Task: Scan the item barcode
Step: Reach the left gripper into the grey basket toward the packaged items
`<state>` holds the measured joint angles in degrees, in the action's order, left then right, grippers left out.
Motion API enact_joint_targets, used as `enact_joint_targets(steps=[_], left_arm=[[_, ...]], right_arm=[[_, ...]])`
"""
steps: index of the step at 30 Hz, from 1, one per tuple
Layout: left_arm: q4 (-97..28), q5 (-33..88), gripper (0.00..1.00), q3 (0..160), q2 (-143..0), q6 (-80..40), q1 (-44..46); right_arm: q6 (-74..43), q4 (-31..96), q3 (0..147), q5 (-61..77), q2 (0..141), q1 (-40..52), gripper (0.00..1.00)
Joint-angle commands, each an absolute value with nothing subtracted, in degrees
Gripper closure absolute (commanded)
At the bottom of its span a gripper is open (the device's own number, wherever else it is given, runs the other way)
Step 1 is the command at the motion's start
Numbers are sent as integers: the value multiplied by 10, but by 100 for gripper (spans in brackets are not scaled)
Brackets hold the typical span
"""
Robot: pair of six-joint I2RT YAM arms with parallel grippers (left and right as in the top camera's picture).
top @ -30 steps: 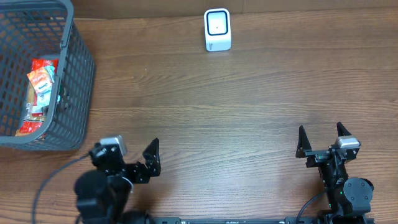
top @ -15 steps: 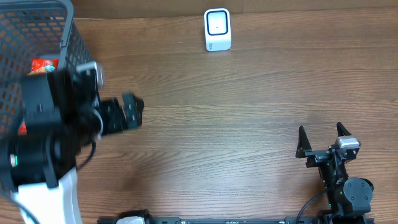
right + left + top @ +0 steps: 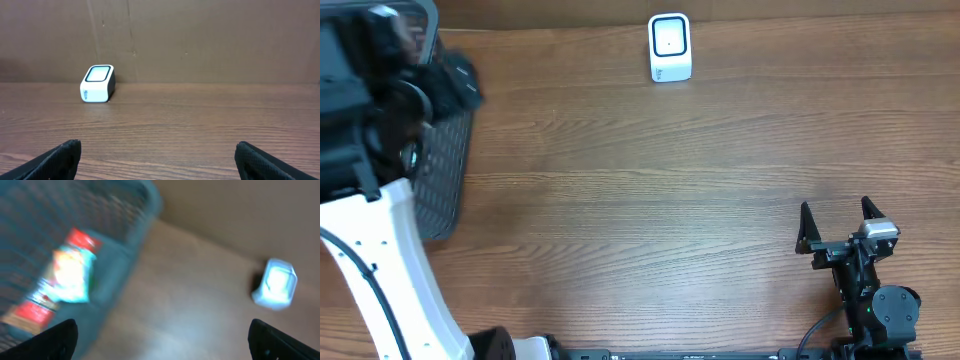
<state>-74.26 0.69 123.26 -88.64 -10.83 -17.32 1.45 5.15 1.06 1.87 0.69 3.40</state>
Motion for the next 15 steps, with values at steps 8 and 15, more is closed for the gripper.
enact_joint_targets(steps=[8, 15], left_arm=[[-689, -15, 0, 1257, -959, -117, -366], [-708, 27, 0, 1257, -1047, -52, -427]], right_arm=[[16, 47, 5, 12, 2, 32, 0], [15, 47, 5, 12, 2, 32, 0]])
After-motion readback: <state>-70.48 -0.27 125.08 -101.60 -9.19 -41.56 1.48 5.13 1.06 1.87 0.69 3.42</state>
